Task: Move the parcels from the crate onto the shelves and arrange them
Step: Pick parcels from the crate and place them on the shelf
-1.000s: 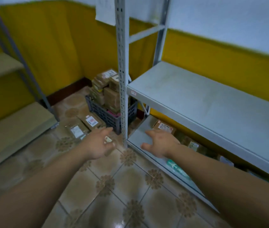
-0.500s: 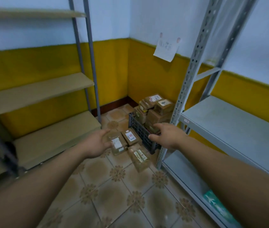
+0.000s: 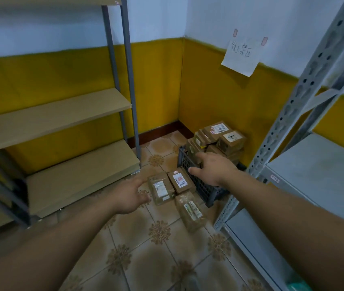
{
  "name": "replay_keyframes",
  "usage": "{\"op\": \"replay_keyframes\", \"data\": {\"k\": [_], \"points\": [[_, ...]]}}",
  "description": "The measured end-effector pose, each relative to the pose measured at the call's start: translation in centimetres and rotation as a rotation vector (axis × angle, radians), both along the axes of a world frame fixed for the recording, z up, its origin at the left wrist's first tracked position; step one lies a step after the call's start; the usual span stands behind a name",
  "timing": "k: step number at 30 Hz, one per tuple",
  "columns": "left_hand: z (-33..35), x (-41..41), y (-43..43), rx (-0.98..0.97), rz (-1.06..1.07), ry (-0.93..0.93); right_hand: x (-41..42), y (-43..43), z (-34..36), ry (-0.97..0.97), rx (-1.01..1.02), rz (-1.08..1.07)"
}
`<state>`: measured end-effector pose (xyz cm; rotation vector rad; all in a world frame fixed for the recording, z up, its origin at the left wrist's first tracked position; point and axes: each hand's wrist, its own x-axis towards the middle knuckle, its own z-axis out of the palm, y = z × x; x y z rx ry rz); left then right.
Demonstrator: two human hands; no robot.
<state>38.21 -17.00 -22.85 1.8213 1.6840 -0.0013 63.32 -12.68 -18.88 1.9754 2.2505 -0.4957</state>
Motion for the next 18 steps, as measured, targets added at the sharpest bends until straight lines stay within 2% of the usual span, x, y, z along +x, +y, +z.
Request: {"op": "replay_keyframes", "data": {"k": [8, 11, 14, 18], "points": [[-3.1, 0.4, 9.2, -0.098, 0.098, -0.012, 0.5, 12.8, -3.3, 0.087, -0.129, -0.05], [-5.0, -1.9, 12.3, -0.147, 0.101, -0.001, -1.1, 16.8, -5.1, 0.136, -0.199, -0.076], [-7.4, -4.9, 16.3, -0.206, 0.119, -0.012, -3.5, 21.0, -7.5, 0.105, -0.288, -0.108], [-11.2, -8.9, 22.2, -0.283, 0.088, -0.039, -6.5, 26.0, -10.8, 0.137, -0.315, -0.187]]}}
